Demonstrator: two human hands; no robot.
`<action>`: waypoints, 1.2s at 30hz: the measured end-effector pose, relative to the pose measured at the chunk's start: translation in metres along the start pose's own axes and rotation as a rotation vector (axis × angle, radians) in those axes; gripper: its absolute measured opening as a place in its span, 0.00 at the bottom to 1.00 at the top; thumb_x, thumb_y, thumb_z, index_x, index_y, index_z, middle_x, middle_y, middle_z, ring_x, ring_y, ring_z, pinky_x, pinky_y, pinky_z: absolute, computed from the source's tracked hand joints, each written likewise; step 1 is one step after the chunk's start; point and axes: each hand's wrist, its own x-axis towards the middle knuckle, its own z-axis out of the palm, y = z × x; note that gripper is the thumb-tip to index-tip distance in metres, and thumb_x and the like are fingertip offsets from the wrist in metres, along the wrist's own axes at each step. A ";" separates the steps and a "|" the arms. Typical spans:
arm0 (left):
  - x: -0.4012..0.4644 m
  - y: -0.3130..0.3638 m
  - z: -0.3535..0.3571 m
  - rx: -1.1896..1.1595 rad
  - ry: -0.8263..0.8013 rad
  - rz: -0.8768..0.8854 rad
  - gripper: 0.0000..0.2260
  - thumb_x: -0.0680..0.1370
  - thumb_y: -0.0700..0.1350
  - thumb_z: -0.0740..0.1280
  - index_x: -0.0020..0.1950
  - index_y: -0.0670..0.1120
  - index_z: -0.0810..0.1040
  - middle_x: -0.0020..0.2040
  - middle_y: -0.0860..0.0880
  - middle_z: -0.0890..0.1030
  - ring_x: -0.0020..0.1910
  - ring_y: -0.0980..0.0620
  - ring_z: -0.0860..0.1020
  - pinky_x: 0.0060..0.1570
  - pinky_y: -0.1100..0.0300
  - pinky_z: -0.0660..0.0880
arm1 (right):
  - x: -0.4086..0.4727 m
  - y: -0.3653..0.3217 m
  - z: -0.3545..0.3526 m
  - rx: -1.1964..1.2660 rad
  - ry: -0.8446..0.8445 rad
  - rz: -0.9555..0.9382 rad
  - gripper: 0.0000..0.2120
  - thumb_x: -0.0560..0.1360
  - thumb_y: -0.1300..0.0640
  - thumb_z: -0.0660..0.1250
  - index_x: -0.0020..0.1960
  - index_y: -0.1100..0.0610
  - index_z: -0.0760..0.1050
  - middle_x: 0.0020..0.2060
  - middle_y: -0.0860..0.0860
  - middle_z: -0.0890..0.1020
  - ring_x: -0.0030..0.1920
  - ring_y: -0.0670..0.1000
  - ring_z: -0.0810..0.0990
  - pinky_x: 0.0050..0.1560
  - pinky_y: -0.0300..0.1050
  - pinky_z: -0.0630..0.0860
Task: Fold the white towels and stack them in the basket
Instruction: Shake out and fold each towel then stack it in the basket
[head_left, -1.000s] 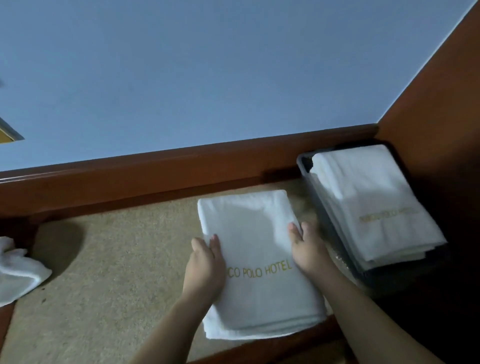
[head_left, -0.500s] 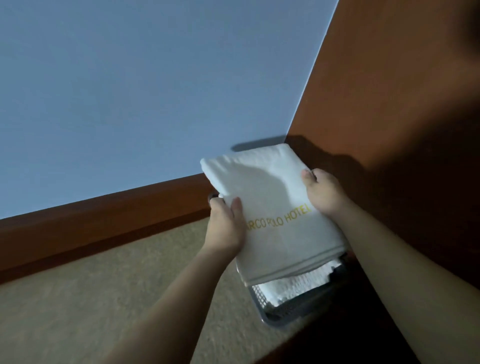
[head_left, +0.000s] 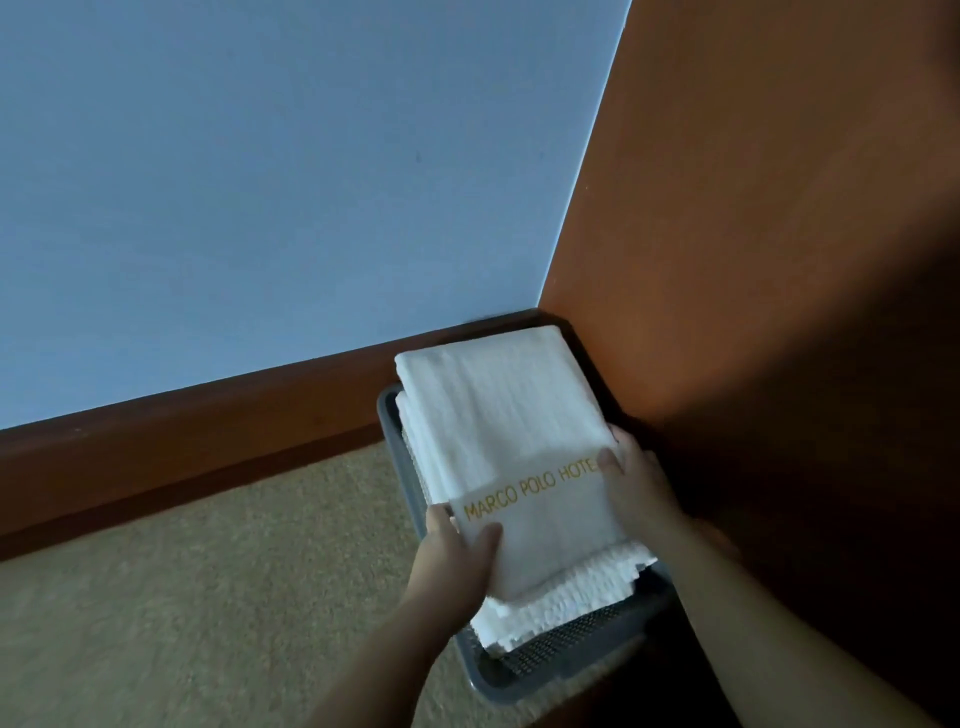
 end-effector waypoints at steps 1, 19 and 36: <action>-0.005 -0.001 0.002 -0.002 0.023 0.004 0.17 0.82 0.53 0.69 0.65 0.51 0.67 0.56 0.52 0.83 0.52 0.53 0.83 0.54 0.50 0.83 | -0.001 0.000 0.000 -0.017 0.001 -0.009 0.24 0.84 0.44 0.57 0.79 0.42 0.65 0.64 0.57 0.73 0.63 0.59 0.75 0.65 0.54 0.74; 0.084 0.052 -0.018 1.179 -0.057 0.354 0.71 0.55 0.89 0.58 0.83 0.53 0.30 0.81 0.44 0.25 0.80 0.44 0.27 0.80 0.35 0.39 | 0.016 -0.040 0.042 -0.635 -0.206 -0.390 0.38 0.76 0.21 0.43 0.79 0.31 0.30 0.81 0.48 0.28 0.81 0.56 0.28 0.81 0.63 0.34; 0.041 0.019 -0.055 0.914 -0.033 0.426 0.52 0.73 0.75 0.67 0.85 0.59 0.38 0.84 0.50 0.35 0.83 0.50 0.35 0.82 0.44 0.42 | -0.020 -0.089 0.059 -0.604 -0.134 -0.338 0.34 0.83 0.42 0.53 0.85 0.44 0.43 0.84 0.53 0.39 0.83 0.57 0.33 0.79 0.71 0.37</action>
